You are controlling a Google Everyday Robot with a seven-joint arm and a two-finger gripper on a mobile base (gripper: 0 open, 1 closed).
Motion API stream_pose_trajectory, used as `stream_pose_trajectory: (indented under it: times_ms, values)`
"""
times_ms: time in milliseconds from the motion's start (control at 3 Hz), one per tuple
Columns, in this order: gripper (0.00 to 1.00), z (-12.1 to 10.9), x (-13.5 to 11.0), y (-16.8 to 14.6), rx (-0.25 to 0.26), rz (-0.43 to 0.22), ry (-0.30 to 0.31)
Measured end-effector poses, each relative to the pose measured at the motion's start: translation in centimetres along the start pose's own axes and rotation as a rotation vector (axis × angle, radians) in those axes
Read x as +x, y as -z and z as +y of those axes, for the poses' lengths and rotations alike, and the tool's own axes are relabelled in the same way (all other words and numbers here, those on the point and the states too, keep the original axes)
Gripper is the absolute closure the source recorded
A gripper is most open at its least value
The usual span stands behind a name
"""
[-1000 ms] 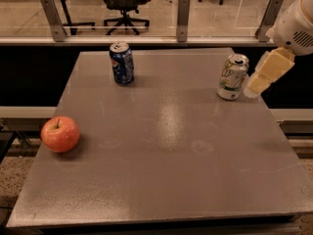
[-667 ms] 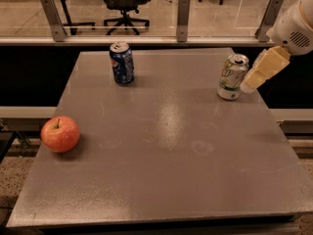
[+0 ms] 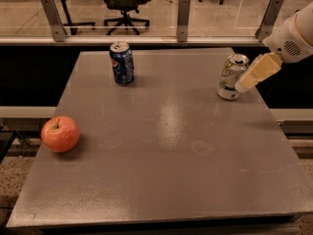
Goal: Pick 7up can
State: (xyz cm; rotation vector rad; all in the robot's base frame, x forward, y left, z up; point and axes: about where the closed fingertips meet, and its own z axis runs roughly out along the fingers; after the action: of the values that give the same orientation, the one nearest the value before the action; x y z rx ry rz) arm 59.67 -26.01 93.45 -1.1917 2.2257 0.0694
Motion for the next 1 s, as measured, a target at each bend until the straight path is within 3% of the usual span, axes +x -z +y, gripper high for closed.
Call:
stream_pose_trajectory:
  times_ms: [333,667,1000]
  values:
    - [0.0,0.1,0.3,-3.6,-0.048,-0.066,-0.022]
    - [0.0,-0.2,0.2,-4.4,-0.05,-0.071,-0.021]
    - [0.17,-0.7,-0.2,-5.0,-0.041,-0.064,-0.019]
